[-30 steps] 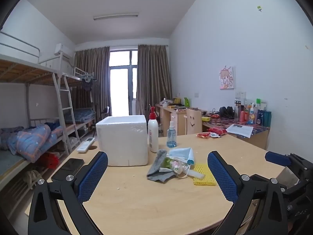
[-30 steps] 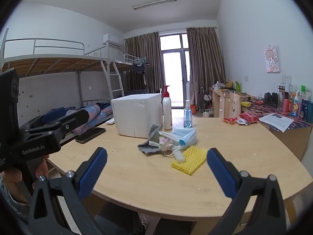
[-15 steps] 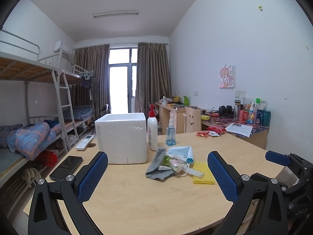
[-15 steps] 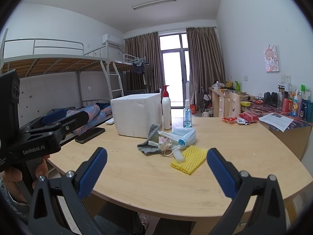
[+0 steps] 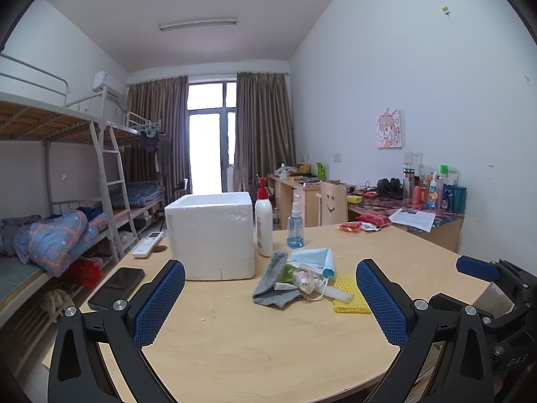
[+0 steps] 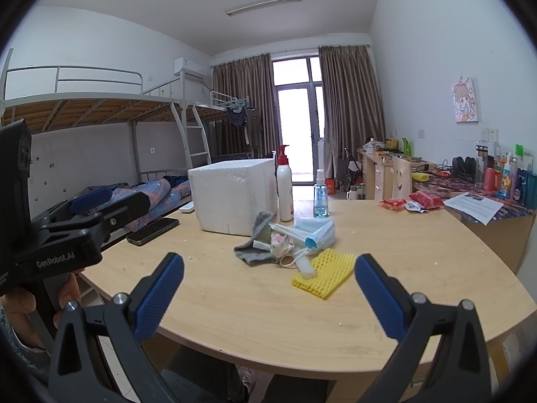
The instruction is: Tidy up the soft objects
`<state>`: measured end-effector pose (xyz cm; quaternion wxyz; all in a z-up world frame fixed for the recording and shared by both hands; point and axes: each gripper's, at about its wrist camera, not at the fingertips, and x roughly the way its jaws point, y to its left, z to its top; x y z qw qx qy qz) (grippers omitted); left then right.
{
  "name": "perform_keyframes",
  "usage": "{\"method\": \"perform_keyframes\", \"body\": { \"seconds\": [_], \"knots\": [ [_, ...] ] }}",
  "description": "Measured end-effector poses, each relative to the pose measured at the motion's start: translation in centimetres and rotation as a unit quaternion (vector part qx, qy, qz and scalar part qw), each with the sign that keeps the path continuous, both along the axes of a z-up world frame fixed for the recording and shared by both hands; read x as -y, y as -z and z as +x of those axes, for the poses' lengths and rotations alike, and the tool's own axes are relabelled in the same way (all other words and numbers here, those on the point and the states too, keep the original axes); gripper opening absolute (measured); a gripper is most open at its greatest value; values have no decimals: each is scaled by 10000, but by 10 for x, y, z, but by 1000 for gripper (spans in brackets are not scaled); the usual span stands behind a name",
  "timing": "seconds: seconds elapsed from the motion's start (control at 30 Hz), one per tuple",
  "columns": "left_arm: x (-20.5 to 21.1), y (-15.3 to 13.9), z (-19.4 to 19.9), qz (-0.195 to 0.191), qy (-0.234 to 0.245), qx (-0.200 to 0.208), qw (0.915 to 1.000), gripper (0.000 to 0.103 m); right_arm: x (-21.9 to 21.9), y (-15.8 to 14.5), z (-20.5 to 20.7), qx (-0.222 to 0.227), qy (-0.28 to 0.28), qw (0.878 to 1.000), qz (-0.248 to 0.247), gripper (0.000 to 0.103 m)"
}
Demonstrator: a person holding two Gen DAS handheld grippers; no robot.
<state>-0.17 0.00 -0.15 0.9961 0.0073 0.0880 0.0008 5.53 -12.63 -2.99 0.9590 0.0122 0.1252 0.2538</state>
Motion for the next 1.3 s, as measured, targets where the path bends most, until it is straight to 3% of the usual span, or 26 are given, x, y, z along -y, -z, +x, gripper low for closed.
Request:
{"method": "perform_keyframes", "body": {
  "seconds": [0.27,0.57,0.73,1.3],
  "knots": [
    [-2,3,7,-51,89,-162,9998,102,-2,0,1,-15,7,10000,-12,103],
    [-7,2,7,-63,-82,22,9999,102,-6,-2,7,-36,-37,10000,-35,103],
    [-15,3,19,-266,2,-196,9995,102,-8,-2,11,-71,-40,9999,-59,103],
    [-19,16,65,-229,74,-661,9975,102,-11,2,53,-458,17,9988,-167,103]
  ]
}}
